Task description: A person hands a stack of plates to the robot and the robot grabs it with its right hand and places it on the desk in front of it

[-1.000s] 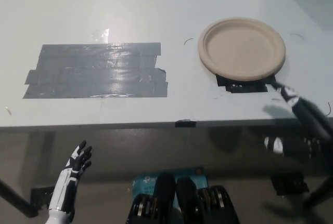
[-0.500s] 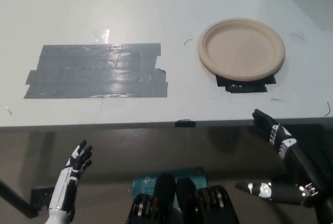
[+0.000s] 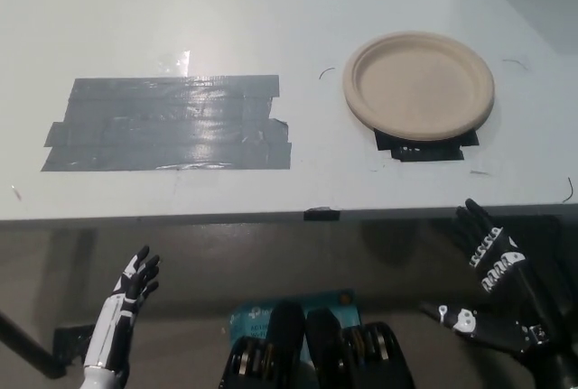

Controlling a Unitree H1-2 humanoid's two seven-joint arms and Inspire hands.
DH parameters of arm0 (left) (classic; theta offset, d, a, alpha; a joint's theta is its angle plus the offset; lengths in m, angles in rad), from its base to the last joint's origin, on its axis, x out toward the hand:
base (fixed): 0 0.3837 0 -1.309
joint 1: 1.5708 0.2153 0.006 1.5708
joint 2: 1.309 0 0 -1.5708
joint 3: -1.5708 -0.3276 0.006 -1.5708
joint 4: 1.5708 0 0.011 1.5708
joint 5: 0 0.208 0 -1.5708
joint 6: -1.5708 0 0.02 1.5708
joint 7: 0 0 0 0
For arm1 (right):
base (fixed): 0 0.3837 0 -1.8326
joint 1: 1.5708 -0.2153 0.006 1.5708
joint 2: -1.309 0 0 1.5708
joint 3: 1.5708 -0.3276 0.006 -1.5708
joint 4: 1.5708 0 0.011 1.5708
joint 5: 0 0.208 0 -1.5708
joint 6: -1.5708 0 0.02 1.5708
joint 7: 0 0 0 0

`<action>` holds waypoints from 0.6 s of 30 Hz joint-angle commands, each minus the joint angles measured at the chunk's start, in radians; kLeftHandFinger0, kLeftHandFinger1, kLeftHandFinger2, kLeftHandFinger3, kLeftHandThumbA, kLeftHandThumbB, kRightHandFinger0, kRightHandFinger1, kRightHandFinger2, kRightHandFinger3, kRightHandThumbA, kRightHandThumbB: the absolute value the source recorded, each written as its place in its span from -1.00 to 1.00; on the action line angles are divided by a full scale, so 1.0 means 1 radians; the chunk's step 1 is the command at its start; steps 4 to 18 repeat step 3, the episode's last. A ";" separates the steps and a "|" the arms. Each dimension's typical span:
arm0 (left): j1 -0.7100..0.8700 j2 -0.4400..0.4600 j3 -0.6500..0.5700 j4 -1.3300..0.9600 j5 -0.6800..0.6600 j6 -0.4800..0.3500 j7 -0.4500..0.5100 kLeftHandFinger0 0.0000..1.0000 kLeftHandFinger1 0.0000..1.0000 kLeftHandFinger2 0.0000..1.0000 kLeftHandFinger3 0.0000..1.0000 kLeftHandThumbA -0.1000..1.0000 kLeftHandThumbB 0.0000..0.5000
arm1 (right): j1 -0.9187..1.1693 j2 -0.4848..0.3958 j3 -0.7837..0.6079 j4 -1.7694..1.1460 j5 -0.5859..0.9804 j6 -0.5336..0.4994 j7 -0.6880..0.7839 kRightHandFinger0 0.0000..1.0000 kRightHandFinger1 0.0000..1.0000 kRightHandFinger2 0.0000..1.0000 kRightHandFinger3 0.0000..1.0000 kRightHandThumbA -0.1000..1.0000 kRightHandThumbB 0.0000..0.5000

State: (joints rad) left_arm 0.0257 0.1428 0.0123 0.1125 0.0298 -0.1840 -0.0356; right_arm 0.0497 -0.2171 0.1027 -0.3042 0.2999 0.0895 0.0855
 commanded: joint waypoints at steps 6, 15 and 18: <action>0.003 0.010 -0.001 -0.044 0.002 -0.021 -0.011 1.00 1.00 1.00 1.00 1.00 -0.05 | -0.005 0.001 -0.023 -0.011 0.015 -0.043 0.048 1.00 1.00 1.00 1.00 1.00 0.01; 0.003 0.010 -0.001 -0.044 0.002 -0.021 -0.011 1.00 1.00 1.00 1.00 1.00 -0.05 | -0.005 0.001 -0.023 -0.011 0.015 -0.043 0.048 1.00 1.00 1.00 1.00 1.00 0.01; 0.003 0.010 -0.001 -0.044 0.002 -0.021 -0.011 1.00 1.00 1.00 1.00 1.00 -0.05 | -0.005 0.001 -0.023 -0.011 0.015 -0.043 0.048 1.00 1.00 1.00 1.00 1.00 0.01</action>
